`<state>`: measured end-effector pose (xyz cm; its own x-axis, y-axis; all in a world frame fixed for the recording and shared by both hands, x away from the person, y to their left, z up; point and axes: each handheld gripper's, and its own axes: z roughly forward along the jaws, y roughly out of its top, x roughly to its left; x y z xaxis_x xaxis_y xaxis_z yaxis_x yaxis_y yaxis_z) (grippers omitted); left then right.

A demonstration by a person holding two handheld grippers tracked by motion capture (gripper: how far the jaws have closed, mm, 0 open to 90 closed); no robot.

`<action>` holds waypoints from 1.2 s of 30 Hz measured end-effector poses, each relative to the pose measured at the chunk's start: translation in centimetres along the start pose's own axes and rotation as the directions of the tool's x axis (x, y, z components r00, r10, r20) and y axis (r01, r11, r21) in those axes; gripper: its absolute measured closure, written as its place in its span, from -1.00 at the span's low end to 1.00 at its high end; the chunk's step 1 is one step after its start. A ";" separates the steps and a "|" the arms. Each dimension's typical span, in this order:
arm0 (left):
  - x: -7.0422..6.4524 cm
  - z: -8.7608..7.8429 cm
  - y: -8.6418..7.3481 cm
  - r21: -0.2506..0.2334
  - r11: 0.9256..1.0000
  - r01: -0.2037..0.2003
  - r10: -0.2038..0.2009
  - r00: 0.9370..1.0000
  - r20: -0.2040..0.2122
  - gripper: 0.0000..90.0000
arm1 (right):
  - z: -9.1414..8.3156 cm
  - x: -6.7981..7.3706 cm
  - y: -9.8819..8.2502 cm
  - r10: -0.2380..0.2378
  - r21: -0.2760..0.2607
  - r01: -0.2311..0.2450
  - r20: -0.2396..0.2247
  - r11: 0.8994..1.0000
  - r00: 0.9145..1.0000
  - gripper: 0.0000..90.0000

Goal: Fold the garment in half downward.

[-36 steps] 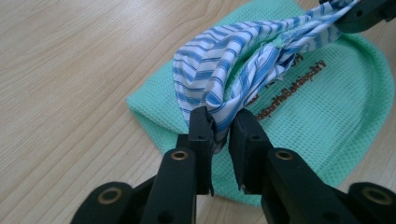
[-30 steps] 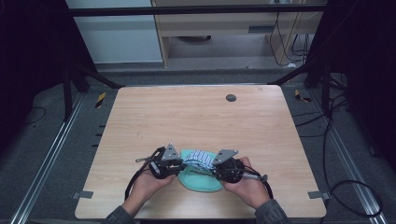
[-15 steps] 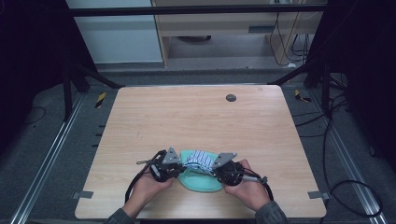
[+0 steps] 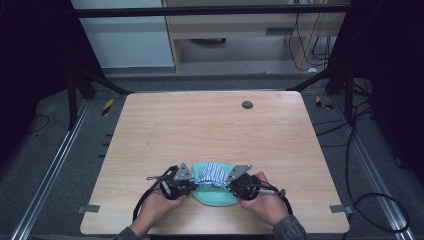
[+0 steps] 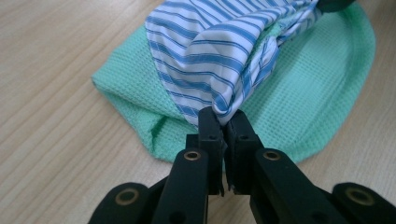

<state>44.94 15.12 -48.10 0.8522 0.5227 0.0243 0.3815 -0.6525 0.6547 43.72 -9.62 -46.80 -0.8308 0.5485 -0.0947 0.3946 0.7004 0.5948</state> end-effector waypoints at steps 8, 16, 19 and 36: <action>-0.2 0.2 -0.5 0.000 1.000 0.007 -0.007 1.000 0.006 0.93 | 0.2 0.0 -0.2 0.001 0.011 -0.001 -0.002 1.000 1.000 0.96; -0.5 0.2 -0.7 -0.005 1.000 0.009 -0.009 1.000 0.005 0.92 | 0.1 0.4 -0.5 -0.002 0.012 0.002 -0.007 1.000 1.000 0.96; -0.8 0.3 -0.8 -0.013 1.000 0.013 -0.013 1.000 0.005 0.89 | 0.1 0.3 -0.7 0.006 0.008 -0.006 -0.007 1.000 1.000 0.95; -1.3 -2.4 -0.7 -0.095 0.993 0.064 -0.067 0.997 -0.036 -0.54 | -2.1 0.6 -1.5 0.066 -0.062 -0.065 0.021 0.996 0.998 -0.16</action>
<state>42.65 16.22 -46.80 0.8112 0.5847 0.0069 0.3994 -0.5627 0.7237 41.85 -11.30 -46.06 -0.7945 0.6030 -0.0720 0.4223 0.6338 0.6480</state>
